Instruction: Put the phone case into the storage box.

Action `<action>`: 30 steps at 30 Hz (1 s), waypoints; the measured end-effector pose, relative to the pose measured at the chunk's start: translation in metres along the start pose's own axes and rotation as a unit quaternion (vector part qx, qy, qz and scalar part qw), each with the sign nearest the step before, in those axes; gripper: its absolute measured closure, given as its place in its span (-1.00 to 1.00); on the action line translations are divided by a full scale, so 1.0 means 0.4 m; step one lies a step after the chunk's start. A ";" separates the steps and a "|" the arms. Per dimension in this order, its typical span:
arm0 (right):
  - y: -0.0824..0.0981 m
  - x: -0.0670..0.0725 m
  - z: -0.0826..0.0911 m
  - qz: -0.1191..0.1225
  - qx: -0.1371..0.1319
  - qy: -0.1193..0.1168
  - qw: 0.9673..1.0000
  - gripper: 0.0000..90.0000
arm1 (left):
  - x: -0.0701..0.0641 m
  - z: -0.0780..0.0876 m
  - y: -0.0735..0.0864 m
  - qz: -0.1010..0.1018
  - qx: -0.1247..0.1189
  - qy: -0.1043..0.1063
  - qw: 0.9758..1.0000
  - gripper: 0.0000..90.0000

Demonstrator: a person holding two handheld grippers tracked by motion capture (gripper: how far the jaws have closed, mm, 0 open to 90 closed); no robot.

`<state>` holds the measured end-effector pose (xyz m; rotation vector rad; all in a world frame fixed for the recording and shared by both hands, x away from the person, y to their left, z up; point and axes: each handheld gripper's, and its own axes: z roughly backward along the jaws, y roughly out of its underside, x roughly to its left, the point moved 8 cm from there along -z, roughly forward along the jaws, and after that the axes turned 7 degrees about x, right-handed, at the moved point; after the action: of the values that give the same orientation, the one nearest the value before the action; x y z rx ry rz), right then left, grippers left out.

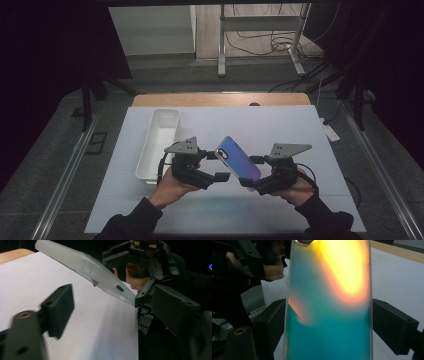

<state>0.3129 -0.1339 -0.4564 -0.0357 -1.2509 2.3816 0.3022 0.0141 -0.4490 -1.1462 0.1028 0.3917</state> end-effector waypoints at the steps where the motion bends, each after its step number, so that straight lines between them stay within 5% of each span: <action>1: 0.000 0.000 0.000 0.000 0.000 0.000 1.000 -0.62 | -0.002 0.001 0.001 0.002 0.000 0.004 1.000 -0.30; 4: 0.000 0.000 0.001 0.002 0.000 0.001 1.000 -0.63 | -0.006 0.006 0.001 0.006 -0.006 0.019 1.000 0.05; 12: 0.001 0.002 -0.001 0.002 0.000 -0.002 1.000 -0.63 | -0.008 0.009 0.002 0.011 -0.016 0.044 0.999 0.44; 23: 0.004 0.007 -0.006 0.004 0.002 -0.014 1.000 -0.63 | -0.006 0.010 0.007 0.018 -0.018 0.062 0.998 0.71; 30: 0.011 0.015 -0.013 0.008 0.014 -0.030 0.999 -0.63 | -0.015 0.011 0.012 0.006 -0.014 0.095 0.995 0.82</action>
<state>0.3071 -0.1297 -0.4617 0.0349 -1.2484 2.4300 0.2943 0.0183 -0.4496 -1.2096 0.2712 0.2947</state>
